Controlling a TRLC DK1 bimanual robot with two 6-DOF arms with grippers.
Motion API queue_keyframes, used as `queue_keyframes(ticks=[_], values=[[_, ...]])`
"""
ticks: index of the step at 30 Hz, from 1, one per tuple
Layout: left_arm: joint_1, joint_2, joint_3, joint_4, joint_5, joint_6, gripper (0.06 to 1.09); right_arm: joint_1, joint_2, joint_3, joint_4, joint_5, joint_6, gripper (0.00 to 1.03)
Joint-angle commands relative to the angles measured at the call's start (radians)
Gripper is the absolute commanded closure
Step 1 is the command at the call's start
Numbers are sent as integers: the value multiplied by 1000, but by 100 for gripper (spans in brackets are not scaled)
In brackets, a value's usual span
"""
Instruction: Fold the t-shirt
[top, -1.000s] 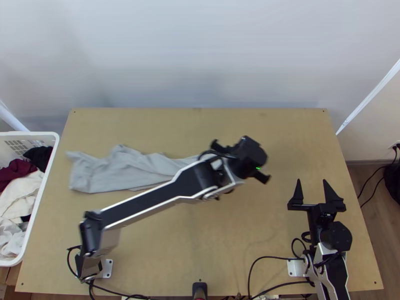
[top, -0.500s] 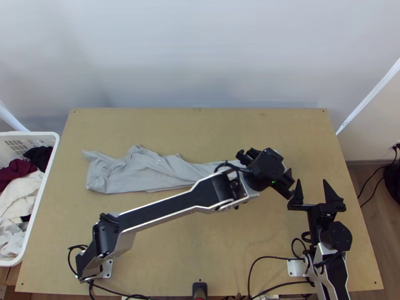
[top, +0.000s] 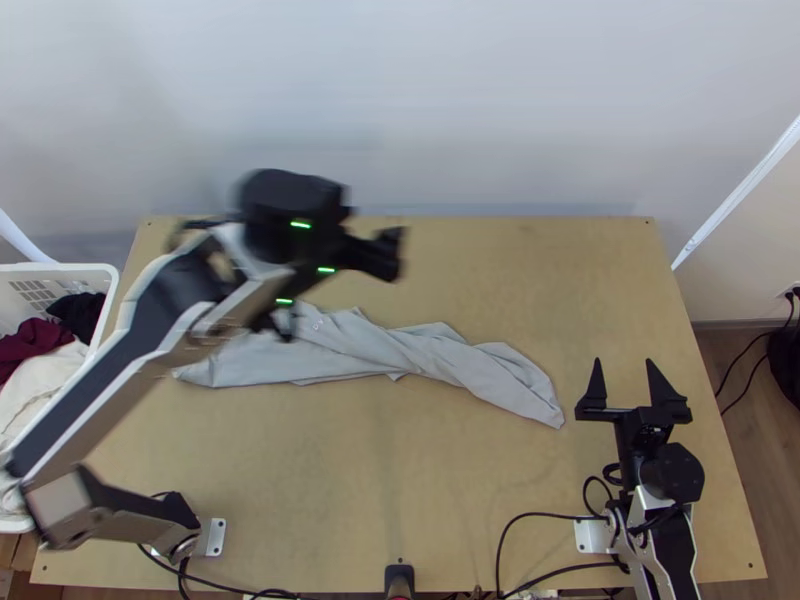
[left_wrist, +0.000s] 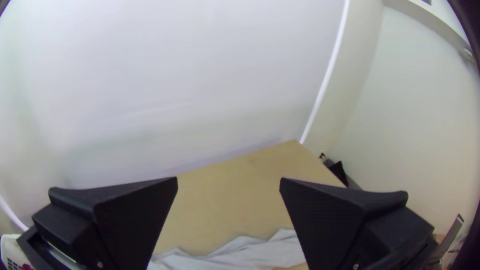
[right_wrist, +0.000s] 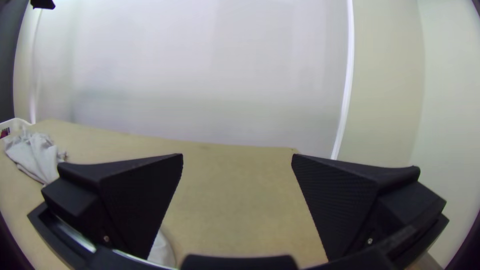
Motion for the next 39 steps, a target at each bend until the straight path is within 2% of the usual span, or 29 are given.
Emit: queue_keyframes(ticks=[1, 9, 13, 17, 22, 29, 39], values=[[96, -79, -149, -33, 8, 20, 9, -5, -7, -10, -11, 10, -16, 4], [334, -203, -373, -165, 12, 140, 10, -5, -7, -10, -11, 10, -16, 4], [504, -245, -508, -234, 116, 225, 10, -5, -7, -10, -11, 10, -16, 4], [633, -294, -671, -249, 139, 327, 10, -5, -7, -10, -11, 10, -16, 4], [771, -300, -853, -183, 170, 419, 10, -5, -7, -10, -11, 10, -16, 4], [847, -266, -1022, -36, 173, 474, 10, -5, -7, -10, -11, 10, -16, 4], [901, -147, -1126, 116, 177, 531, 12, -5, -7, -10, -11, 10, -16, 4]])
